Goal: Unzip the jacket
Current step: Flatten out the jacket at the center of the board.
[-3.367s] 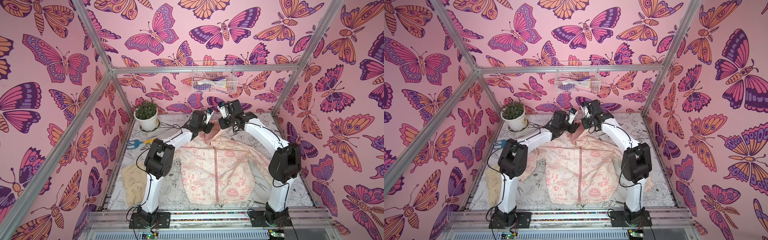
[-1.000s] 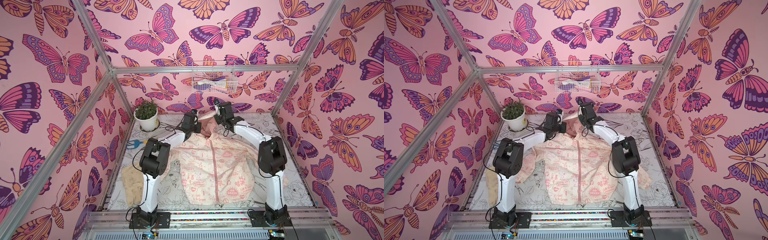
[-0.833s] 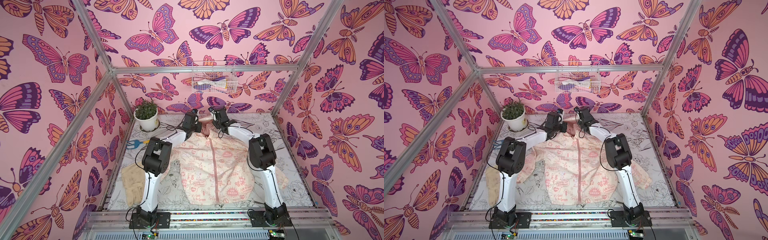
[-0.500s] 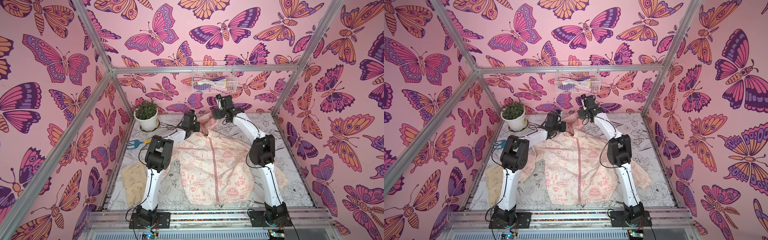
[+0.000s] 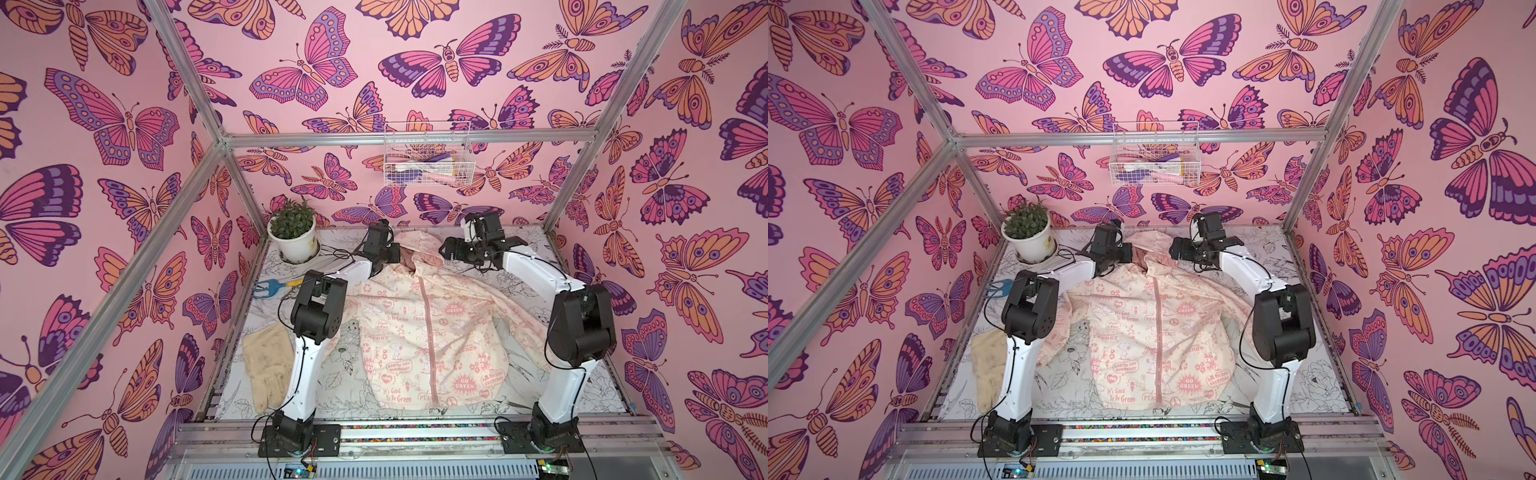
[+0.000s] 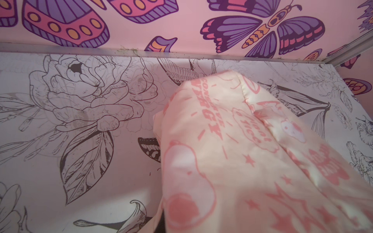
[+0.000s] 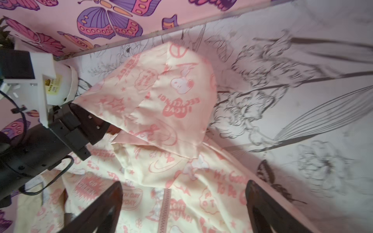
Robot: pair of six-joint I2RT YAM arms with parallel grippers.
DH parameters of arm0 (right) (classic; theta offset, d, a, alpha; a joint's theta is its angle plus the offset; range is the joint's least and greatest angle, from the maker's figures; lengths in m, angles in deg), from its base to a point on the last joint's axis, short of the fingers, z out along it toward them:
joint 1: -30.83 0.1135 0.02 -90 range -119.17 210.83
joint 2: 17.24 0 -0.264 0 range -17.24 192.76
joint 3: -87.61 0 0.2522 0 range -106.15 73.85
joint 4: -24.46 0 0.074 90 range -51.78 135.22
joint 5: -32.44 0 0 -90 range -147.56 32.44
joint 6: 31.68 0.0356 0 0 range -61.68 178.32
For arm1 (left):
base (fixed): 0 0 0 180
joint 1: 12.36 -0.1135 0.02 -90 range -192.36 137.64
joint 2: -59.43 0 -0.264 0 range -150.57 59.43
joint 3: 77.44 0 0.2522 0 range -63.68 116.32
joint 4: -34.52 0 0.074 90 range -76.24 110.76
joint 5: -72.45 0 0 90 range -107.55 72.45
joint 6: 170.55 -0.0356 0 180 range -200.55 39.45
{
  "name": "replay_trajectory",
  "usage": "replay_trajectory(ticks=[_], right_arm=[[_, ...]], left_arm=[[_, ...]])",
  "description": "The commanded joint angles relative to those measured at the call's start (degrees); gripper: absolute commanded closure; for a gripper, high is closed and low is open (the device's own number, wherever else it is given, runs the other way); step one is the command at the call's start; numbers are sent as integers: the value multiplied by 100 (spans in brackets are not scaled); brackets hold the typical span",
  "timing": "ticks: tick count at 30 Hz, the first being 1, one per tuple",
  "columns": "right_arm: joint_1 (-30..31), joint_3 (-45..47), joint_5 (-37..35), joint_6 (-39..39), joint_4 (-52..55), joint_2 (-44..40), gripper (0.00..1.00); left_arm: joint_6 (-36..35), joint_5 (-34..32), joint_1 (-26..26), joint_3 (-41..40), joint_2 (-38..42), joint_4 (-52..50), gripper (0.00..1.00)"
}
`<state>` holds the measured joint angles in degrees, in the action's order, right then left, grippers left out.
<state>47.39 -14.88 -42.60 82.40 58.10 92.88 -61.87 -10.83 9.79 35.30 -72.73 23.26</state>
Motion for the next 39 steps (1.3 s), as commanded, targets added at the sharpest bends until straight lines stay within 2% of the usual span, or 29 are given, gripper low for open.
replay_trajectory(ticks=[1, 7, 14, 16, 19, 21, 25, 31, 34, 39], right_arm=[[126, 35, 546, 502, -569, 163, 6], [848, 558, 42, 1023, -1297, 155, 6], [952, -195, -353, 1622, -1461, 999, 12], [942, -551, -529, 1668, -1337, 1292, 16], [879, -1122, -888, 1565, -1042, 1675, 32], [804, -1453, -1115, 1386, -800, 1852, 47], [660, -1984, -1637, 542, -298, 2010, 73], [458, -2569, -2499, -909, 327, 2140, 86], [356, -2789, -2660, -1636, 539, 2247, 92], [210, -2798, -3002, -2243, 792, 2345, 99]], left_arm=[[99, 108, -27, -54, -69, -110, 100], [156, 135, -11, -34, -74, -116, 100], [88, 128, 7, -201, 87, -112, 100], [67, 126, 4, -252, 132, -117, 100], [6, 119, 8, -337, 194, -110, 100], [-62, 102, 4, -402, 252, -110, 100], [-255, 15, -5, -552, 361, -111, 100], [-175, -65, -127, -634, 406, -115, 100], [-101, -96, -183, -643, 409, -116, 100], [-56, -341, -224, -634, 433, -111, 100]])
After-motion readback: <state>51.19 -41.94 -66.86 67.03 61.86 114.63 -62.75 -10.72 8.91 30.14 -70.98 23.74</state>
